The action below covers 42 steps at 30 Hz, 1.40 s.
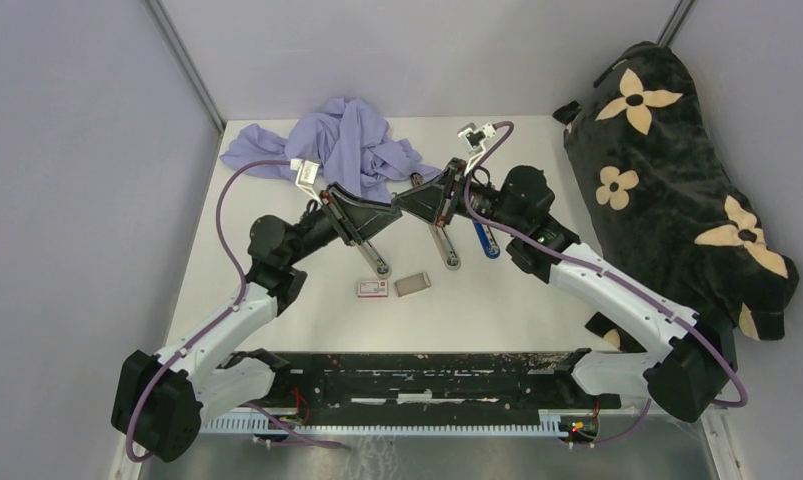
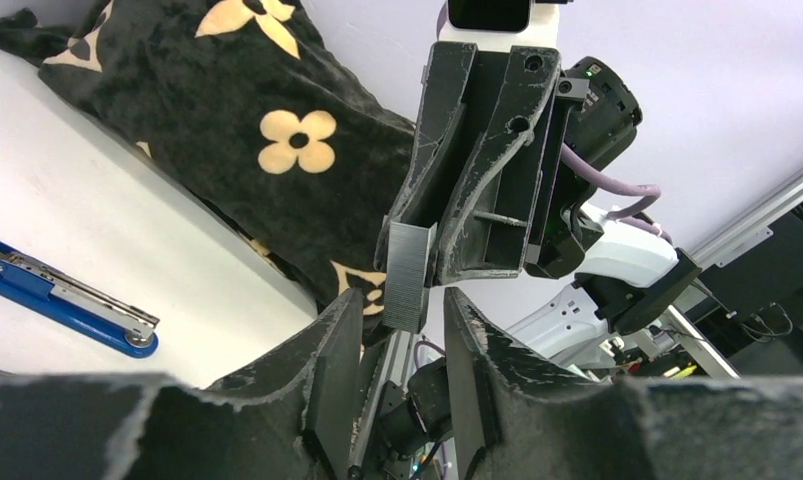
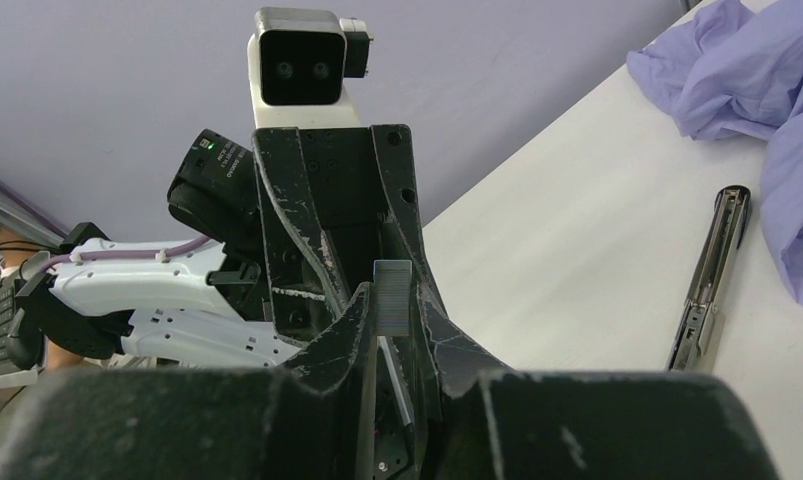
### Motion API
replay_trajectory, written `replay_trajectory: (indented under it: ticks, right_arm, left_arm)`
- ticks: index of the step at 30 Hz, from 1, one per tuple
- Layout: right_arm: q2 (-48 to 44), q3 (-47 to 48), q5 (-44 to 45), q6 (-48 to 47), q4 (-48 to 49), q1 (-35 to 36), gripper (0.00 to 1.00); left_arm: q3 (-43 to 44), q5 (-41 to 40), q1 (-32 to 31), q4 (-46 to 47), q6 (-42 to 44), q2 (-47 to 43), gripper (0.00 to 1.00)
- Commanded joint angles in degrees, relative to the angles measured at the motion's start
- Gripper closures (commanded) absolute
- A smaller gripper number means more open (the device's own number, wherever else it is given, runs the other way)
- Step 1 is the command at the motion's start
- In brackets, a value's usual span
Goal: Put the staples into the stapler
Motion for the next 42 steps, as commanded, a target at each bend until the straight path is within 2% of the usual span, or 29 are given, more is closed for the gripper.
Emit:
replay_trajectory:
  ticks: [1,7,15,19,22,34,42]
  right_arm:
    - [-2.4,-0.6,-1.2,0.7,4.1,-0.5,0.82]
    - [-3.0,-1.4,-1.6,1.0,4.3,-0.9,0.83]
    - [-3.2,-1.8,-2.2,1.5,5.1,-1.0,0.82]
    - [-3.0,-1.9,-2.9,2.1,6.0,-1.0,0.82]
    - [-2.3,-2.1,-3.6,3.1,7.4,-1.0,0.82]
    - [-0.9,-1.9,-5.4,4.7,10.0,-1.0,0.82]
    - [-0.7,-1.9,-6.1,5.0,11.0,-1.0,0.82]
  left_arm:
    - [1.6,-1.2,-0.1,3.4,-2.0,-1.3,0.59]
    - [1.0,-1.6,-0.2,3.2,-2.0,-1.6,0.66]
    - [1.4,-1.2,-0.2,3.2,-2.0,-1.4,0.8]
    - [1.4,-0.8,-0.2,3.2,-2.2,-1.5,0.83]
    - [1.5,-0.4,-0.2,3.4,-2.6,-1.3,0.83]
    - [2.0,1.3,-0.2,5.6,-4.1,-0.1,0.71]
    - [1.8,1.9,-0.2,7.3,-5.4,0.6,0.72]
